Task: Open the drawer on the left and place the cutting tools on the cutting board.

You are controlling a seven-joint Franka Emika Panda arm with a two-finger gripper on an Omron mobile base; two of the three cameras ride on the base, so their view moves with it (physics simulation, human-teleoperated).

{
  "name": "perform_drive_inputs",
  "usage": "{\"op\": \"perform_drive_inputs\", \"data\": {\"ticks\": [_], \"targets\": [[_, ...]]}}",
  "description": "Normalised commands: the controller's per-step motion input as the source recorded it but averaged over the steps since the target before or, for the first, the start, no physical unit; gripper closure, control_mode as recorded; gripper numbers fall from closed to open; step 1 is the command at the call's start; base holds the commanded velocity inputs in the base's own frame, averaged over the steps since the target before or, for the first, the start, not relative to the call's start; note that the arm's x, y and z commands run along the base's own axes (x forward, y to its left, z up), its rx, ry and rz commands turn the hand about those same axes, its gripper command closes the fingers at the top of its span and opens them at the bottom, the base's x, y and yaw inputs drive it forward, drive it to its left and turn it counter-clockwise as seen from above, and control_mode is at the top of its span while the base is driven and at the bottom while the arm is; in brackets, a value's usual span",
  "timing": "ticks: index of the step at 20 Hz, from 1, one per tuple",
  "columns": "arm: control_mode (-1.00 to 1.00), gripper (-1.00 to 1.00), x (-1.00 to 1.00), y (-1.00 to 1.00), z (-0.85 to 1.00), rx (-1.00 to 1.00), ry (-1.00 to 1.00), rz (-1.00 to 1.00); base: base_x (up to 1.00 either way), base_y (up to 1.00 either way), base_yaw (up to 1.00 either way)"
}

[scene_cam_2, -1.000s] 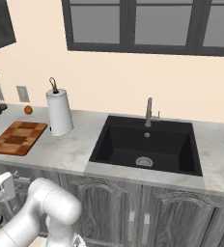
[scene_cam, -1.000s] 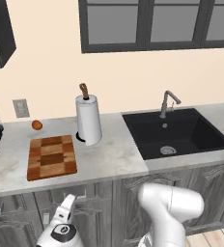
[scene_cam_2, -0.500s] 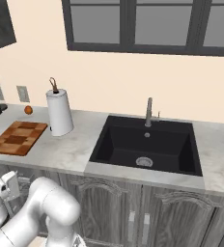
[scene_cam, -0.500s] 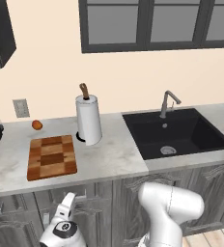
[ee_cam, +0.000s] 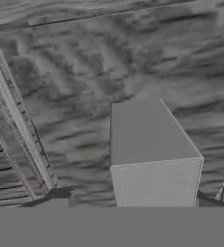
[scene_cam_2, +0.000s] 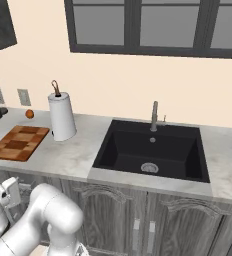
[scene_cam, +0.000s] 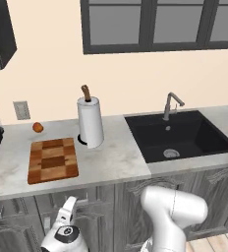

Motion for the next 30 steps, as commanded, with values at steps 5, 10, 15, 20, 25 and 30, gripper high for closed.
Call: {"op": "perform_drive_inputs", "data": {"ticks": [5,10,15,20,25,30], "targets": [[-1.0,1.0,-0.72,0.0,0.0,0.0,0.0,0.0,0.0,0.0,0.0],[-1.0,1.0,-0.89,0.0,0.0,0.0,0.0,0.0,0.0,0.0,0.0],[-1.0,1.0,-0.81,0.0,0.0,0.0,-0.02,0.0,0.0,0.0,0.0],[-1.0,1.0,-0.86,0.0,0.0,0.0,-0.01,0.0,0.0,0.0,0.0],[-1.0,1.0,-0.87,0.0,0.0,0.0,0.0,0.0,0.0,0.0,0.0],[-1.0,1.0,-0.73,0.0,0.0,0.0,0.0,0.0,0.0,0.0,0.0]]}}
